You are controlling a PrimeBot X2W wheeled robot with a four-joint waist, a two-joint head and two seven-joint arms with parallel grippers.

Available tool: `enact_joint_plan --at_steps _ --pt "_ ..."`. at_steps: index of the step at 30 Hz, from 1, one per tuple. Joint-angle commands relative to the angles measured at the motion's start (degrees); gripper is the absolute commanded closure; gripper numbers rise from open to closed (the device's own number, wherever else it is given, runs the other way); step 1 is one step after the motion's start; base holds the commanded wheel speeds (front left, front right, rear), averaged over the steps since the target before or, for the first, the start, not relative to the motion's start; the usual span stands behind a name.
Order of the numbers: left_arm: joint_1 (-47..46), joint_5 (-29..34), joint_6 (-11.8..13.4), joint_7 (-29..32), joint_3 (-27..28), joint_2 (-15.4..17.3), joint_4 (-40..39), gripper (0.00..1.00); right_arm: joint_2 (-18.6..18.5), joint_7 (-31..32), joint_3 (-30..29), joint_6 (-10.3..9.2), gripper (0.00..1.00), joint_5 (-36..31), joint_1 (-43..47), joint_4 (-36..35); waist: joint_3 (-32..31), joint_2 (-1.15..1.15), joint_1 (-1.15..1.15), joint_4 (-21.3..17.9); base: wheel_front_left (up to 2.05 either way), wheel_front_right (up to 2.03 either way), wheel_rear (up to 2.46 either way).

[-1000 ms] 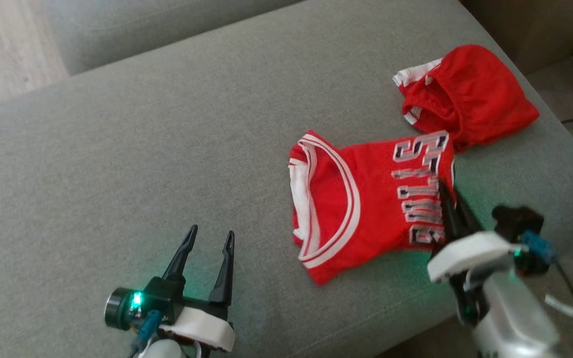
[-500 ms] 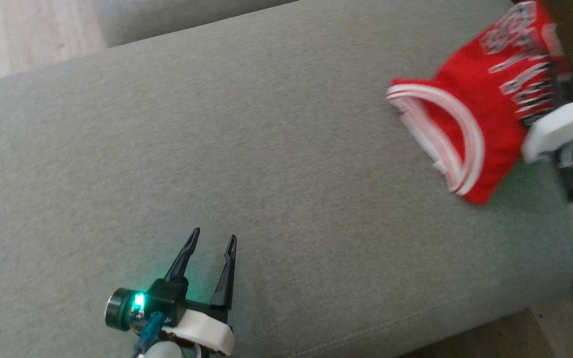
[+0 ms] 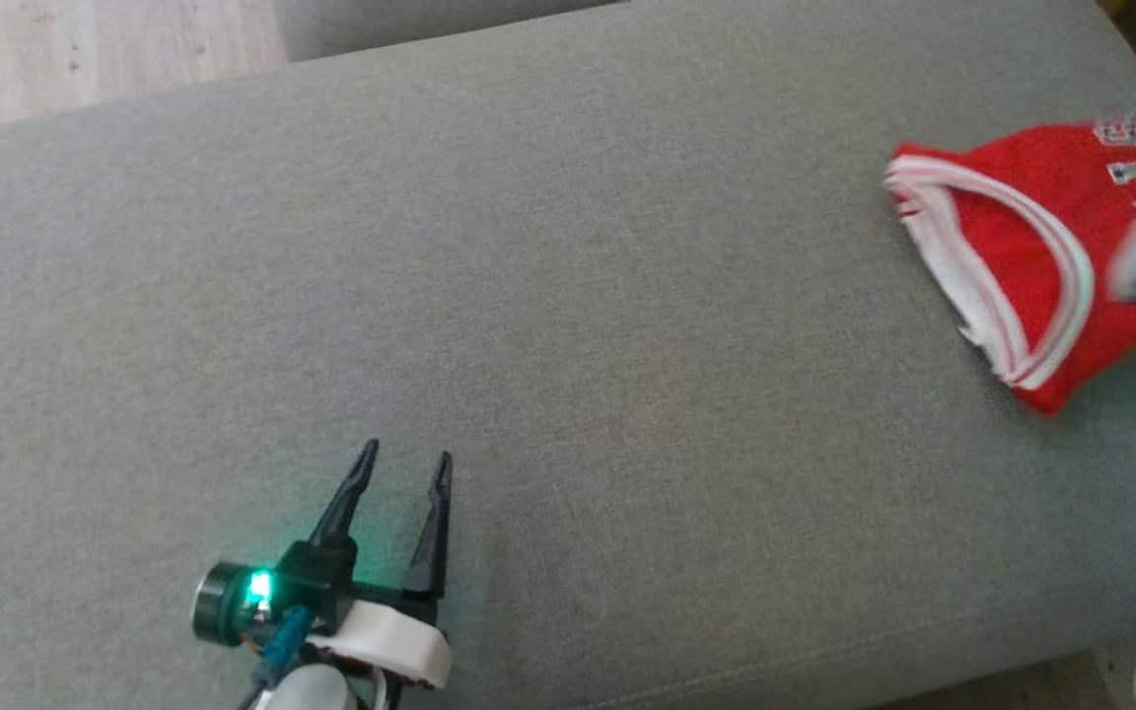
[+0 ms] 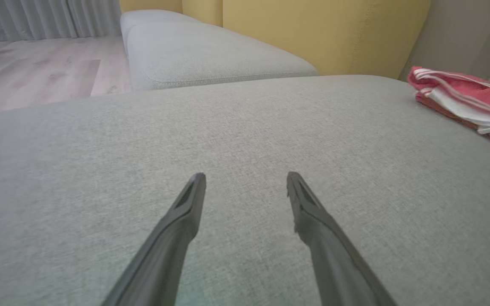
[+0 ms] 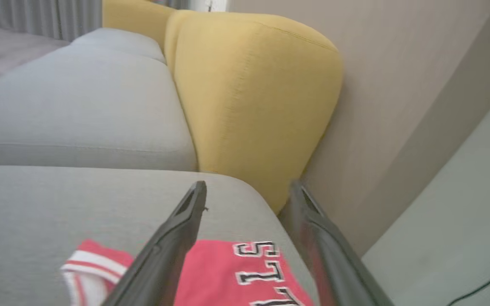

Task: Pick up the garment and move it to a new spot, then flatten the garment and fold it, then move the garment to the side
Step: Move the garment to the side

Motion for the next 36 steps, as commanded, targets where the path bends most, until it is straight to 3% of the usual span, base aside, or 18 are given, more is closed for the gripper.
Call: enact_joint_plan --at_steps 1,6,10,21,36 --pt "-1.3 0.0 0.4 -0.5 2.2 0.1 -1.6 0.0 1.8 -1.2 1.6 0.19 0.0 -0.3 -2.2 -1.9 -0.4 0.0 0.0 0.3 0.0 0.0 0.0" --pt "-0.5 -0.6 1.3 -0.5 4.2 0.1 -2.0 0.0 8.5 -2.7 5.3 0.19 0.0 2.2 0.5 -3.7 -1.2 0.0 0.0 1.9 0.0 0.0 0.0" --pt "-0.2 -2.3 2.6 -0.5 6.7 0.1 -2.7 0.0 11.3 -2.7 10.5 0.19 0.0 7.9 6.5 -10.2 -1.8 0.0 0.0 4.2 0.0 0.0 0.0" --pt "0.5 -2.4 3.8 -0.5 10.1 0.1 -1.9 0.0 11.9 -2.7 18.7 0.19 0.0 23.5 24.4 -19.1 -4.4 0.0 0.0 11.5 0.0 0.0 0.0" --pt "3.5 -2.3 4.9 -0.5 15.6 0.1 -0.5 0.0 11.9 -2.7 20.9 0.19 0.0 28.2 33.5 -24.8 -9.5 0.0 0.0 12.6 0.0 0.0 0.0"
